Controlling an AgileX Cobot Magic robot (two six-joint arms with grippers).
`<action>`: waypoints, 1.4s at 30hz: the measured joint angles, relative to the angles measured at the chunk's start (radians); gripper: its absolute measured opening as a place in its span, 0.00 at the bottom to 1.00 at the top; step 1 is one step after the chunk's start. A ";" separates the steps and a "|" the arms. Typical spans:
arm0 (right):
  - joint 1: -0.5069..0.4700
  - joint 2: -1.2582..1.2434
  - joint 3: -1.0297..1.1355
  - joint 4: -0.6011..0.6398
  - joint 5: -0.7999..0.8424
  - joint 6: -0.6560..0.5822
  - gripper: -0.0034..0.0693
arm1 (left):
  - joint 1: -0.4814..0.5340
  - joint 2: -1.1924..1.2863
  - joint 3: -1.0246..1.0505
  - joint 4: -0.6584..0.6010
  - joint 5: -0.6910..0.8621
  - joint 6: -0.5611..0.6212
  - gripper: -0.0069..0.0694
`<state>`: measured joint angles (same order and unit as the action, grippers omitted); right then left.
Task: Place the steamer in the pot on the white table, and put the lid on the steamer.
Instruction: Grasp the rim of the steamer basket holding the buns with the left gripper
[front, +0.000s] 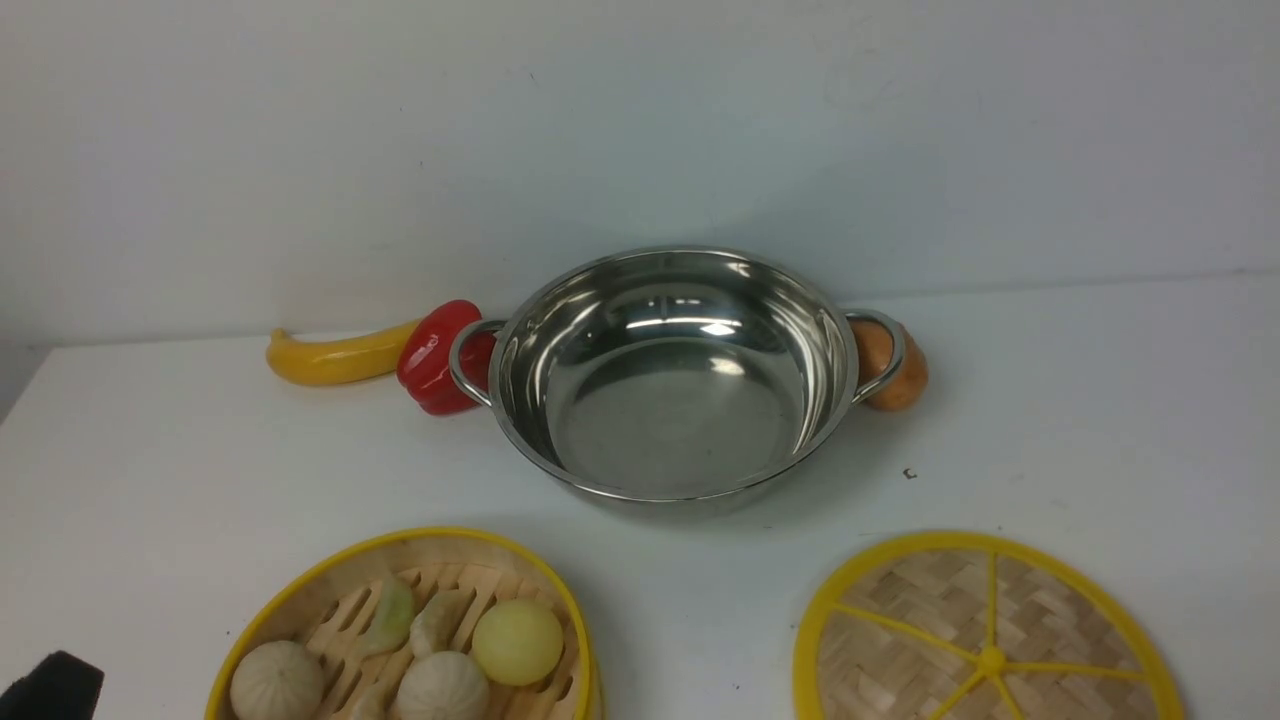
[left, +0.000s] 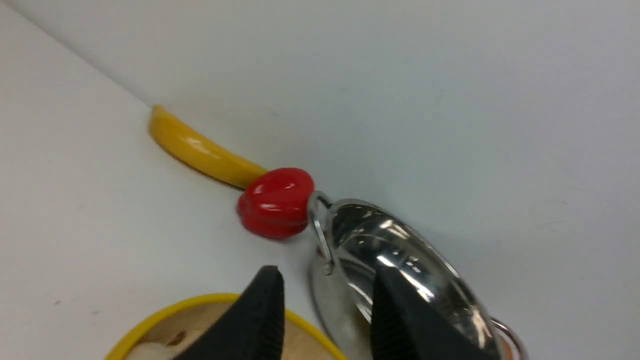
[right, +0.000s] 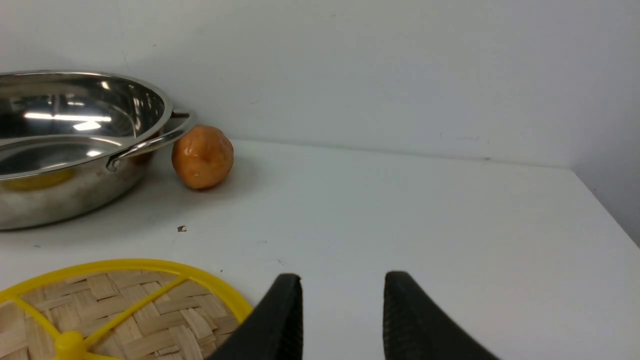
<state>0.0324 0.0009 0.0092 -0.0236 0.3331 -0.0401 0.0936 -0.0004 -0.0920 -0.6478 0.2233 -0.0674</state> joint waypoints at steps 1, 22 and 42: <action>0.000 0.000 0.000 0.000 0.000 0.000 0.39 | 0.000 0.000 -0.042 -0.007 0.033 0.035 0.41; 0.000 0.000 0.000 0.000 0.000 0.000 0.39 | 0.000 0.854 -0.781 0.530 0.988 0.159 0.41; 0.000 0.000 0.000 0.000 0.000 0.000 0.39 | 0.000 1.201 -0.781 0.530 0.916 -0.052 0.41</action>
<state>0.0324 0.0009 0.0092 -0.0236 0.3331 -0.0401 0.0936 1.2003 -0.8729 -0.1177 1.1389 -0.1193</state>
